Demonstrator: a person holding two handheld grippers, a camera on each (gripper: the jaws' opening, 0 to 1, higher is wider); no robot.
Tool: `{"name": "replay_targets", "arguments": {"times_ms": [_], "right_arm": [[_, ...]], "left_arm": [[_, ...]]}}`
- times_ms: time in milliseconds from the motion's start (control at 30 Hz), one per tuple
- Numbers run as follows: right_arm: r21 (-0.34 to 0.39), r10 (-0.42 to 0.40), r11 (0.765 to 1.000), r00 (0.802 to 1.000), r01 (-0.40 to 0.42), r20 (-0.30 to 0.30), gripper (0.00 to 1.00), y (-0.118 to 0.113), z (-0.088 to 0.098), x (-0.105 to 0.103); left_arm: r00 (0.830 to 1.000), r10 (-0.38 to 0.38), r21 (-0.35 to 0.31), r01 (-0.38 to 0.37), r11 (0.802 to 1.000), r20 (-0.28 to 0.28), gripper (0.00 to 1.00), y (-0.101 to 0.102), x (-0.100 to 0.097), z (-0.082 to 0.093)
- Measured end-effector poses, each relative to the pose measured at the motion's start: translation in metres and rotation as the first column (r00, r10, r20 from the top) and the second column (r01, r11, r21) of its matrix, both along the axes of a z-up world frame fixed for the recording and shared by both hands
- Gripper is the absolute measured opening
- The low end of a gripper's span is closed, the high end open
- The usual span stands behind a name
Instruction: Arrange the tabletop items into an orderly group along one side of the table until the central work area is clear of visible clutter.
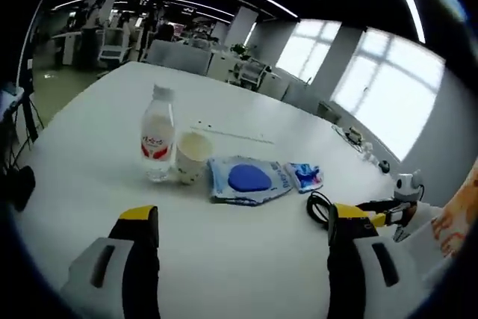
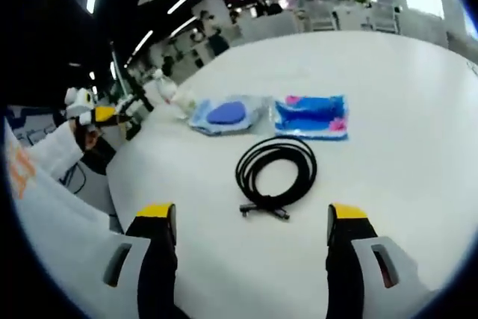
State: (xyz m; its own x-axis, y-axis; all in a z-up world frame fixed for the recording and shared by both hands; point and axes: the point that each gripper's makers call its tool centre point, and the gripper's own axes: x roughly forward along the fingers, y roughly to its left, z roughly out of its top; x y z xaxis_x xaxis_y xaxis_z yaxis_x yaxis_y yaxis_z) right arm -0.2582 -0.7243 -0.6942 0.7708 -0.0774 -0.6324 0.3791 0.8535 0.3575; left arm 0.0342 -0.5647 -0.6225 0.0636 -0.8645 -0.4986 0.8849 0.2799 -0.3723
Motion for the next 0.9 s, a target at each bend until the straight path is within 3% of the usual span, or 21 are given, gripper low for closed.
{"name": "replay_targets", "arguments": {"times_ms": [167,233,367,400,600,900], "right_arm": [[0.010,0.008,1.000,1.000,-0.008,-0.013,0.88,0.001,0.013,-0.006],[0.015,0.004,1.000,1.000,-0.004,-0.030,0.89,0.000,0.017,-0.011],[0.011,-0.007,1.000,0.999,0.007,-0.035,0.90,-0.003,0.030,-0.015],[0.011,-0.010,1.000,0.999,0.011,-0.035,0.91,-0.003,0.033,-0.015],[0.012,-0.010,1.000,0.999,0.011,-0.031,0.91,-0.002,0.043,-0.016],[0.042,-0.020,0.999,0.998,0.022,-0.058,0.88,0.003,0.032,-0.026]], "left_arm": [[0.996,-0.067,0.143,0.059,0.988,0.056,1.00,0.019,0.016,-0.017],[0.994,-0.086,0.161,0.075,0.984,0.062,1.00,0.022,0.016,-0.016],[0.969,-0.199,0.336,0.142,0.931,0.144,1.00,0.045,0.020,-0.029],[0.966,-0.208,0.353,0.143,0.925,0.154,1.00,0.048,0.022,-0.032],[0.980,-0.160,0.362,0.108,0.926,0.116,0.99,0.061,0.026,-0.036],[0.980,-0.170,0.372,0.121,0.920,0.102,0.98,0.062,0.018,-0.042]]}}
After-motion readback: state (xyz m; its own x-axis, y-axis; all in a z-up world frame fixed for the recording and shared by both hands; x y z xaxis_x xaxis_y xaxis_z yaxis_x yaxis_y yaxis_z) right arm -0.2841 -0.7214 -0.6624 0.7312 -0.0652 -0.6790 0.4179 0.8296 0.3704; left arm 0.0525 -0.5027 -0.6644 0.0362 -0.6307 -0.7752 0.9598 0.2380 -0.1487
